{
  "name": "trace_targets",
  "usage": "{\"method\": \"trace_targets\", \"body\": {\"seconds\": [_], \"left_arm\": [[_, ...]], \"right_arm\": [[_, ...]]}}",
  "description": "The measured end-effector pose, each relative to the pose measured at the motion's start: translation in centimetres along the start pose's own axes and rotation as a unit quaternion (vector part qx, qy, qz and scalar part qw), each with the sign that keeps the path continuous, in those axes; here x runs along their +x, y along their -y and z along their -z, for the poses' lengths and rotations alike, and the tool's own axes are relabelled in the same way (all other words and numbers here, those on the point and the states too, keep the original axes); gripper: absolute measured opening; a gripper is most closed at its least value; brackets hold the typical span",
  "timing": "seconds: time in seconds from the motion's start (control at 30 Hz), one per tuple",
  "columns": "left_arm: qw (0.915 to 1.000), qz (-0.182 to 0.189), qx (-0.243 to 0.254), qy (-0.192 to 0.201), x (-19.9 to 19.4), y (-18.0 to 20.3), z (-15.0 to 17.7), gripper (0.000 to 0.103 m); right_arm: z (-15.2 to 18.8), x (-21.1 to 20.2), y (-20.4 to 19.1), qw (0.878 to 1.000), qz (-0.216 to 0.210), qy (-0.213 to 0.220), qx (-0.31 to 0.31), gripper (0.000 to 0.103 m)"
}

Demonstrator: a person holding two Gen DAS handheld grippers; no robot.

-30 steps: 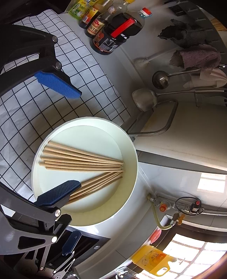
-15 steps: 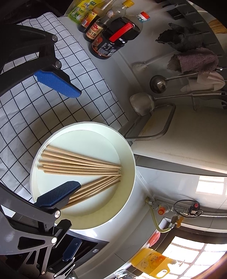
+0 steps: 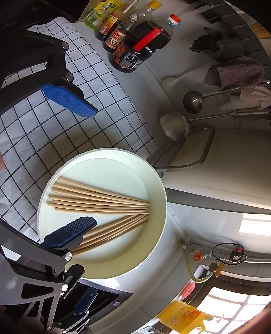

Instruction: Organize utensils

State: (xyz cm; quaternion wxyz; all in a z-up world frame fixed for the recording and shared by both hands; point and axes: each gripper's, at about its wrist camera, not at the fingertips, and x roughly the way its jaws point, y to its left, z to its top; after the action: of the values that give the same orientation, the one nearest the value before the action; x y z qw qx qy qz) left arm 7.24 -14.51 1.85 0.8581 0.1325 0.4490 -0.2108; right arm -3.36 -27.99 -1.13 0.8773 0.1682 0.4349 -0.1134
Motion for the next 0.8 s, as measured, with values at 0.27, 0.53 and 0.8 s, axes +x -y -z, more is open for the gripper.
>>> {"method": "trace_targets", "body": {"seconds": [0.27,0.53,0.8], "left_arm": [[1.0000,0.003,-0.006,-0.006,0.16,-0.15,0.06,0.095],[1.0000,0.003,-0.001,-0.003,0.06,0.18,0.03,0.095],[0.9998,0.000,-0.013,-0.012,0.32,-0.14,0.05,0.095]], "right_arm": [[0.05,0.10,-0.09,1.000,-0.001,-0.002,-0.002,0.066],[0.08,0.27,-0.16,1.000,-0.003,-0.005,-0.003,0.066],[0.11,0.25,-0.20,1.000,-0.006,-0.008,-0.003,0.066]]}}
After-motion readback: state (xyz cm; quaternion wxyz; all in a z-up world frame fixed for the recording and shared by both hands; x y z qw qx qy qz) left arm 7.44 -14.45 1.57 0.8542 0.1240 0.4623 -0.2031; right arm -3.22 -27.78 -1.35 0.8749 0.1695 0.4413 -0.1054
